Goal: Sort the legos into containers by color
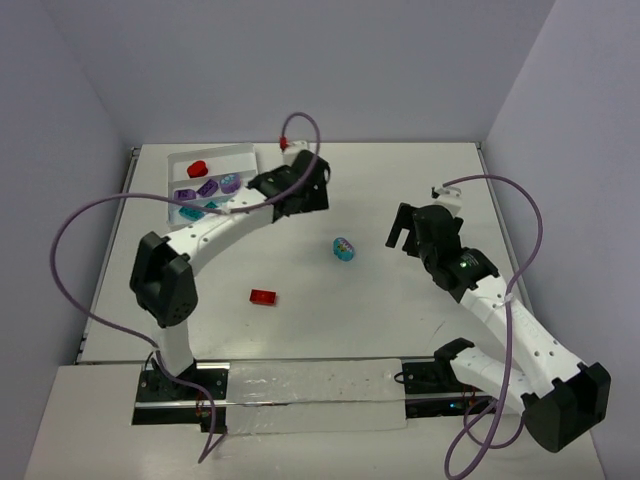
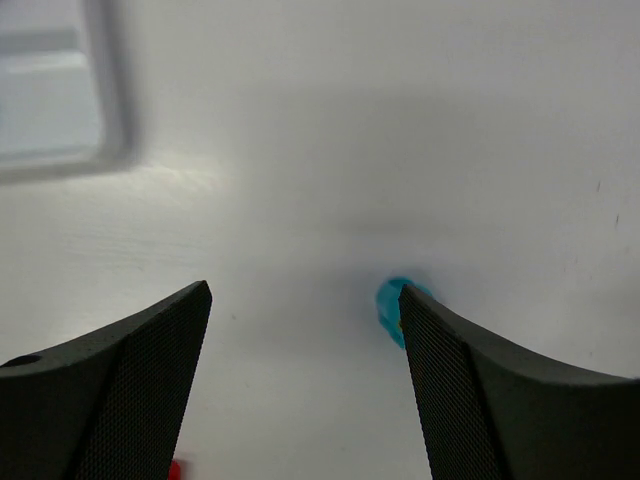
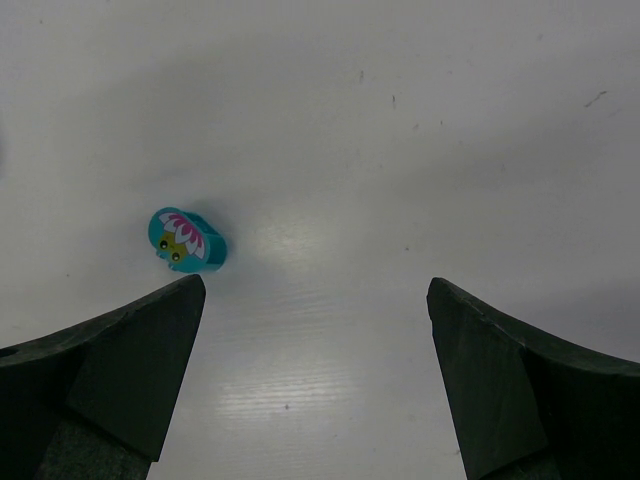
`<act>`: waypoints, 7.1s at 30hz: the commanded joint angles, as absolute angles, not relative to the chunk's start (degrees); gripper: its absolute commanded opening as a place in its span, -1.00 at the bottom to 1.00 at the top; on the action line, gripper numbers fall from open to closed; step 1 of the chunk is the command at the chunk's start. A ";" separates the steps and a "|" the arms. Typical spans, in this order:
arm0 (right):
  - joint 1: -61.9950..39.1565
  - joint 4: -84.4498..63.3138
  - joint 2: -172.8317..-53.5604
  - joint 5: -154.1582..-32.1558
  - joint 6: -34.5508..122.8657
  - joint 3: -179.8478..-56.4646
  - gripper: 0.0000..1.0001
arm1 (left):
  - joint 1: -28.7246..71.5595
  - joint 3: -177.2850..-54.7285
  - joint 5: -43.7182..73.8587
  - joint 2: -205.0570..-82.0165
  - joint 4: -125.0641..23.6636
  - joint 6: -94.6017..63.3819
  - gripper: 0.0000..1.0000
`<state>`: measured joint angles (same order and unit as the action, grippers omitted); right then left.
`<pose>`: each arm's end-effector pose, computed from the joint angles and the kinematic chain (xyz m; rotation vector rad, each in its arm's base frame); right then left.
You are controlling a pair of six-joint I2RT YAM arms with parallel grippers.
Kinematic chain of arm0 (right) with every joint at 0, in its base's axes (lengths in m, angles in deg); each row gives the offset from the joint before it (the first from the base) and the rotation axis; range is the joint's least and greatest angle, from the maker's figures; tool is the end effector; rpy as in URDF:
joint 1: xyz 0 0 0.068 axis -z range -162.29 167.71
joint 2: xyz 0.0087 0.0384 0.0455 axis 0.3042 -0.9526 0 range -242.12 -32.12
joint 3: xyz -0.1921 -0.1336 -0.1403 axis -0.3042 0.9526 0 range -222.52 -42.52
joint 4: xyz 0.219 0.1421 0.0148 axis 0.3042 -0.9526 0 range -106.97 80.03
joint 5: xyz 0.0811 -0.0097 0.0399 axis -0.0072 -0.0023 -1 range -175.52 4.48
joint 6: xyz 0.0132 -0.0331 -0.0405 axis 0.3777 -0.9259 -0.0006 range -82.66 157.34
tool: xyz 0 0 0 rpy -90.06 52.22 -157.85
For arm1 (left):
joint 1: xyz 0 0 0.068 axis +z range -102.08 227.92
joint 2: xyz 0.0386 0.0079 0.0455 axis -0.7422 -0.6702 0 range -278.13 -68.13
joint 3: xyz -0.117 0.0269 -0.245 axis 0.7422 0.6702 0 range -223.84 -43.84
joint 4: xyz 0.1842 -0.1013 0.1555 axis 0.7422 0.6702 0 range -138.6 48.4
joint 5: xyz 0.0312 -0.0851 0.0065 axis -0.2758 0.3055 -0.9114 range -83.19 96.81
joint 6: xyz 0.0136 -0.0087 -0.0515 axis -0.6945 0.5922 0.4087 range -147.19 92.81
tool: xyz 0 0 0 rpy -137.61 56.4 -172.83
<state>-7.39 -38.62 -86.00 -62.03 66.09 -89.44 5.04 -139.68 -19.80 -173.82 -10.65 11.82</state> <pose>0.1887 0.0726 0.2945 0.2942 2.1155 0.1005 0.3145 -0.2700 0.3065 -0.1318 2.2968 -0.1702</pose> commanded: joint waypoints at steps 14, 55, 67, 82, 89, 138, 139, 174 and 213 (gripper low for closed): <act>-6.90 -41.88 -80.75 -61.87 66.75 -89.37 1.00 | -6.75 -150.06 -17.73 -189.91 0.93 39.05 0.76; -7.08 -39.47 -76.94 -65.27 68.17 -89.47 1.00 | 0.37 -146.67 -29.64 -185.12 4.64 34.46 -1.00; -6.99 -38.71 -77.87 -66.07 67.58 -89.08 1.00 | 21.37 -143.87 -25.36 -178.79 -0.03 23.31 -1.00; -7.08 -38.77 -79.25 -65.92 67.49 -89.28 1.00 | 28.17 -154.99 -20.05 -191.62 -2.37 19.66 -0.91; -7.08 -38.57 -80.10 -65.98 67.48 -89.67 1.00 | 28.43 -154.55 -20.12 -194.07 -2.77 19.17 -0.66; -6.96 -29.73 -80.18 -71.10 68.67 -85.29 1.00 | 59.34 -111.74 -9.96 -160.51 -8.21 17.10 0.84; -6.99 -29.66 -80.42 -71.14 68.63 -85.36 1.00 | 59.02 -111.70 -9.96 -160.96 -8.80 16.64 0.85; -7.06 -33.77 -77.38 -71.13 67.77 -86.36 1.00 | 46.82 -105.48 -13.52 -155.93 -13.77 9.60 0.99; -7.08 -35.50 -76.29 -71.51 68.59 -87.56 1.00 | 54.79 -98.26 -5.39 -157.98 -24.40 14.07 0.94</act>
